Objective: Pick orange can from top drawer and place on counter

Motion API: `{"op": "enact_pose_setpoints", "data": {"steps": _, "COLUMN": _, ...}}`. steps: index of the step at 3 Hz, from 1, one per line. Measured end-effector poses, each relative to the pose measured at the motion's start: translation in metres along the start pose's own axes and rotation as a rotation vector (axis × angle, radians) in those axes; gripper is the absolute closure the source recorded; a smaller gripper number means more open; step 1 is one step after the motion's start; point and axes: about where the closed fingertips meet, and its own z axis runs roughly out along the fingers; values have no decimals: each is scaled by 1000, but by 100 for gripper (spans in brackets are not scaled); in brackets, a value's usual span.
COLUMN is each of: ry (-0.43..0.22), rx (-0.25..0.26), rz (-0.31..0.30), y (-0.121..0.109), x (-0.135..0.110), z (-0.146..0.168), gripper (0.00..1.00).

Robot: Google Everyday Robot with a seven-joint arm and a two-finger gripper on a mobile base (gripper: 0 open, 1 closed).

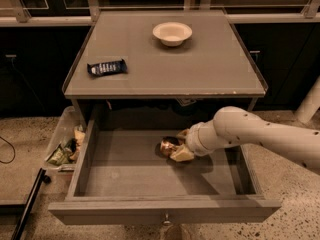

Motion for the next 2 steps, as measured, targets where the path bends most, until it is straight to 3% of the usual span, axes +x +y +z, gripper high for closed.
{"op": "enact_pose_setpoints", "data": {"steps": 1, "ry": 12, "rx": -19, "rz": -63, "y": 19, "x": -18, "z": -28, "gripper": 100}}
{"op": "enact_pose_setpoints", "data": {"steps": 2, "ry": 15, "rx": -2, "rz": -137, "y": 31, "x": -42, "z": -75, "gripper": 100}}
